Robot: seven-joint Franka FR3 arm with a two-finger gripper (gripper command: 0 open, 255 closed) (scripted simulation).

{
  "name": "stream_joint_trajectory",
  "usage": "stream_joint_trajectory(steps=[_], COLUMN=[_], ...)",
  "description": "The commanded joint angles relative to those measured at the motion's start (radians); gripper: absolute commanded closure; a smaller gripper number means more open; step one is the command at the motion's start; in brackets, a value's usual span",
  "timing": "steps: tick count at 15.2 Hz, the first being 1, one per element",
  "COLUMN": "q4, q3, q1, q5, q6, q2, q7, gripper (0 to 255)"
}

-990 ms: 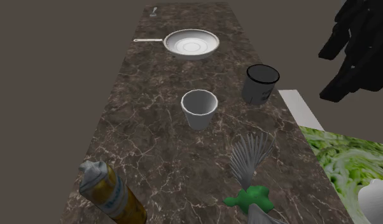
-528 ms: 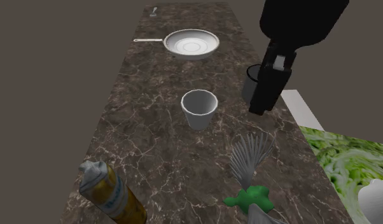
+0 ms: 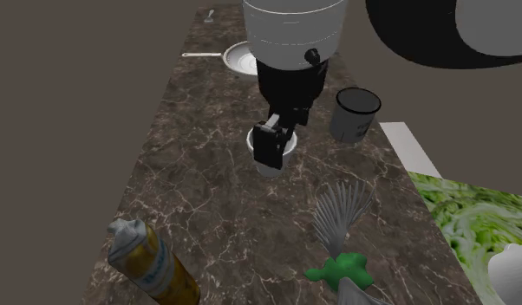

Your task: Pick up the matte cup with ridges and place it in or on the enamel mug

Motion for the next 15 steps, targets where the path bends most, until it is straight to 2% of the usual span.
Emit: stream_joint_trajectory(steps=[1,4,11,15], q4=[0.070,0.157,0.104,0.101], q3=[0.000,-0.004,-0.012,-0.012], q1=[-0.001,0.001,-0.004,-0.004], q5=[-0.020,-0.044,-0.059,-0.060], q6=[0.007,0.012,0.098,0.105], q2=[0.087,0.194,0.228,0.231], q7=[0.028,0.058,0.067,0.068], gripper=[0,0,0,0])
